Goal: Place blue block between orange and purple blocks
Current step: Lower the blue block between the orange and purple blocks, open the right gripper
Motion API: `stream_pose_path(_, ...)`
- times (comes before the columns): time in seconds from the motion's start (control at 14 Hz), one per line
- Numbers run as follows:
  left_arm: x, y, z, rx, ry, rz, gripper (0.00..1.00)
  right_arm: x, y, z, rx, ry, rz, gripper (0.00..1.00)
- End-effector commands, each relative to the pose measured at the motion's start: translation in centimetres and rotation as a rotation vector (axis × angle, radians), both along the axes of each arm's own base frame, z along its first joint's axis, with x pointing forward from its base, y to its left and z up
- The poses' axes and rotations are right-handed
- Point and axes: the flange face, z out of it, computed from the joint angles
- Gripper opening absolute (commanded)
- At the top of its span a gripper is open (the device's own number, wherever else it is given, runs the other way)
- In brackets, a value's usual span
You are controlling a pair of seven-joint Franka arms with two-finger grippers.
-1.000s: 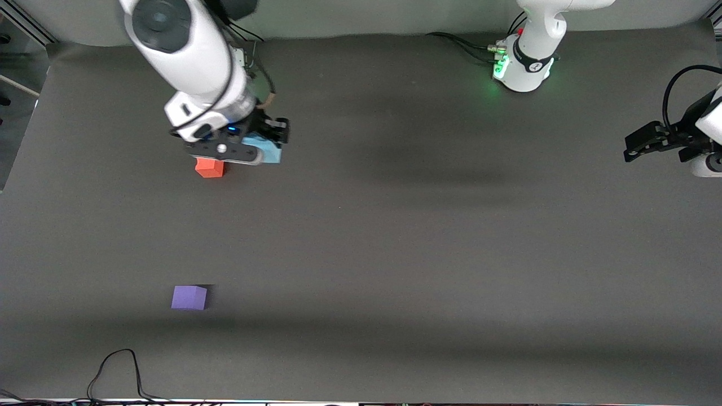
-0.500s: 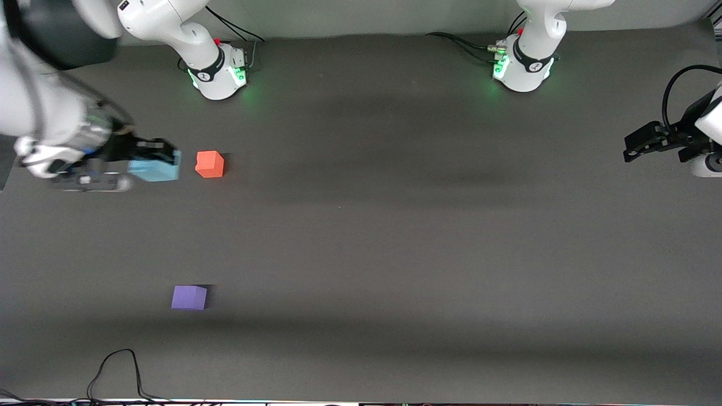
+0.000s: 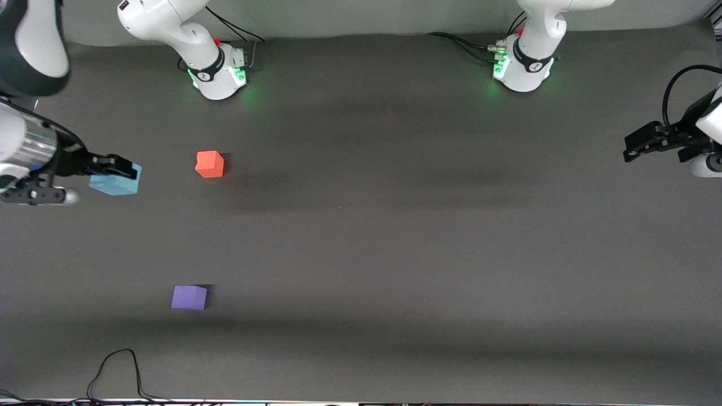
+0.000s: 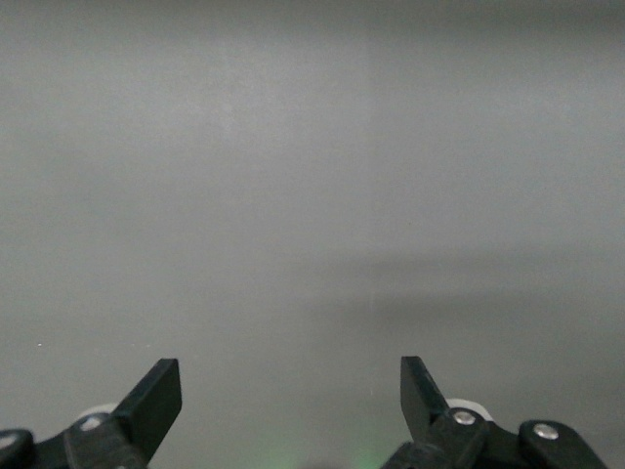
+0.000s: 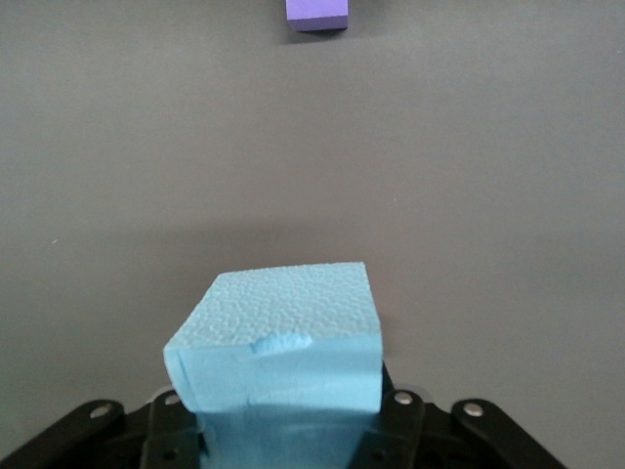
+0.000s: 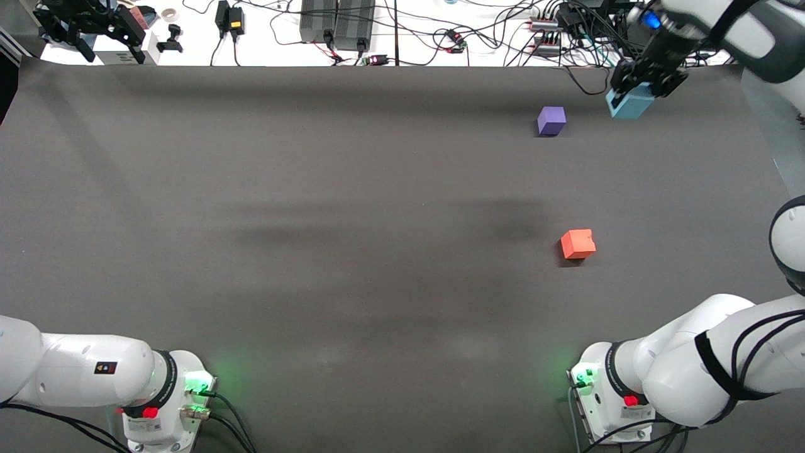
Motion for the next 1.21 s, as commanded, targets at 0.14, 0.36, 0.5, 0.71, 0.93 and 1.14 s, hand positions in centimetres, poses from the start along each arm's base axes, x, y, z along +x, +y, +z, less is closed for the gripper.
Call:
stream_pose_path(0.14,-0.1,-0.1,0.4,-0.010,-0.010,-0.011,1.00,0.5,0.1,-10.3,-0.072,-0.018,0.045,0.15)
stream_pose_path(0.36,-0.1,-0.2,0.4,-0.010,-0.013,-0.011,1.00,2.4,-0.2,-17.5,-0.035,-0.014,0.045,0.16)
stream_pose_path(0.5,0.0,0.0,0.5,-0.010,-0.015,-0.008,1.00,3.5,-1.1,-21.3,-0.010,-0.031,0.042,0.16)
stream_pose_path(0.71,0.1,0.1,0.1,-0.011,-0.009,-0.005,1.00,3.7,-1.3,-25.3,-0.017,-0.029,0.048,0.16)
stream_pose_path(0.93,0.1,0.1,0.0,-0.016,-0.006,-0.003,1.00,3.6,-1.0,-28.0,-0.021,-0.020,0.023,0.16)
stream_pose_path(1.14,0.1,0.1,-0.2,-0.015,-0.001,-0.001,1.00,3.3,0.2,-29.4,-0.003,-0.007,0.011,0.17)
